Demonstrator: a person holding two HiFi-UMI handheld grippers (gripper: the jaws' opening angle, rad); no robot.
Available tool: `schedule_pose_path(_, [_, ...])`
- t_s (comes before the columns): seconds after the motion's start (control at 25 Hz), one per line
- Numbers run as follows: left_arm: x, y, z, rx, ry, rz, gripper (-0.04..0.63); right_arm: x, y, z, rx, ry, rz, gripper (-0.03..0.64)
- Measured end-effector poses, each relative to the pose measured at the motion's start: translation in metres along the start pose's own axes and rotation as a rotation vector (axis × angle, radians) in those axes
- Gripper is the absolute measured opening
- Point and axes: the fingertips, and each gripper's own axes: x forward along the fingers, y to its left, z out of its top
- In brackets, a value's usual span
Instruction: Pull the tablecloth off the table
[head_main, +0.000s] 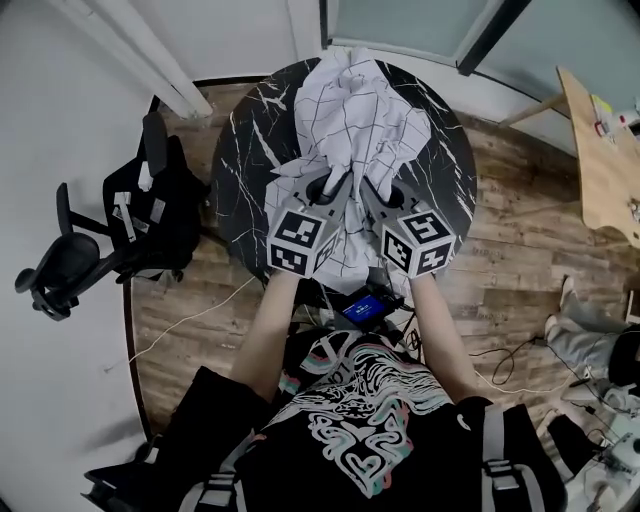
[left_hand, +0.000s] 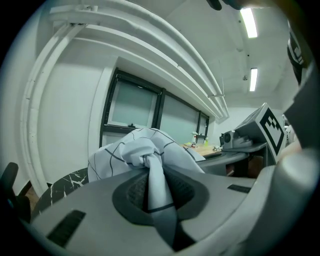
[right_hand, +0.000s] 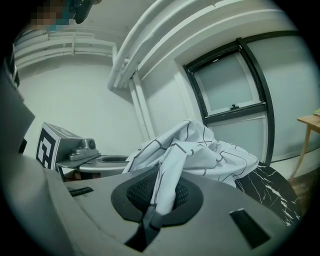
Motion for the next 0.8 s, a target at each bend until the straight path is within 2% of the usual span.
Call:
schedule_pose_path(0.32, [-0.020,-0.022,0.022,0.043,-0.049,-0.012,0.023,-0.027,0.018,0.020,-0.042,-0.057,-0.020,0.018])
schedule_pose_path(0.8, [-0.049,-0.043,0.045,0.086,-0.079,-0.023,0.023,-0.053,0.044,0.040,-0.057,-0.110,-0.045,0.018])
